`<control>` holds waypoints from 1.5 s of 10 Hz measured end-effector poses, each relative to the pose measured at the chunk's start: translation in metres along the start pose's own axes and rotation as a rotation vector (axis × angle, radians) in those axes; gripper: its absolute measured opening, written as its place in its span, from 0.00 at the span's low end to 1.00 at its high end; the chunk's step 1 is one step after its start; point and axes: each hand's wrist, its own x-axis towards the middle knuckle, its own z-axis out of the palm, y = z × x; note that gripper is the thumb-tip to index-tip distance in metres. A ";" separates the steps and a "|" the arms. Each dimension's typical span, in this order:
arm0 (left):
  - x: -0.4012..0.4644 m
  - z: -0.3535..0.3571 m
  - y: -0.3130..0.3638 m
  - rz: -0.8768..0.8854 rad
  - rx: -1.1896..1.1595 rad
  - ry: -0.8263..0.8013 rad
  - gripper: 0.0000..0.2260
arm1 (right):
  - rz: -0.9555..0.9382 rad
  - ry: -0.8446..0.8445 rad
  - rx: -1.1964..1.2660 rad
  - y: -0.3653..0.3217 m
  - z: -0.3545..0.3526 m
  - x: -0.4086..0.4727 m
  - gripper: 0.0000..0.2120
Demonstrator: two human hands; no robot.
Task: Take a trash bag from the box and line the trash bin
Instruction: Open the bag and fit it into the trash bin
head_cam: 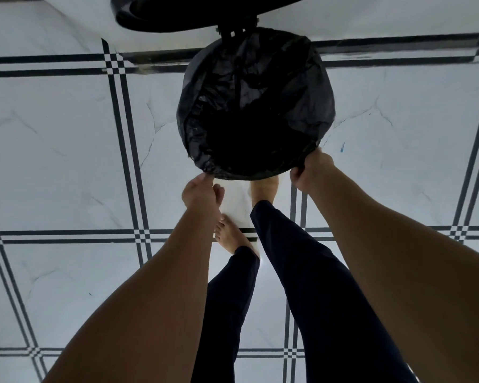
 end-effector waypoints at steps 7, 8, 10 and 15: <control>-0.010 0.014 0.041 0.513 -0.135 0.218 0.09 | -0.512 0.278 0.010 -0.030 0.007 -0.016 0.19; -0.027 0.035 0.043 0.577 -0.015 0.084 0.10 | -0.640 0.264 -0.107 -0.038 0.030 -0.018 0.13; -0.027 0.057 0.049 0.613 0.126 0.003 0.15 | -0.582 0.172 -0.154 -0.048 0.050 0.000 0.12; -0.008 0.024 0.076 0.361 0.152 -0.179 0.13 | -0.563 0.164 -0.099 -0.056 0.039 0.012 0.26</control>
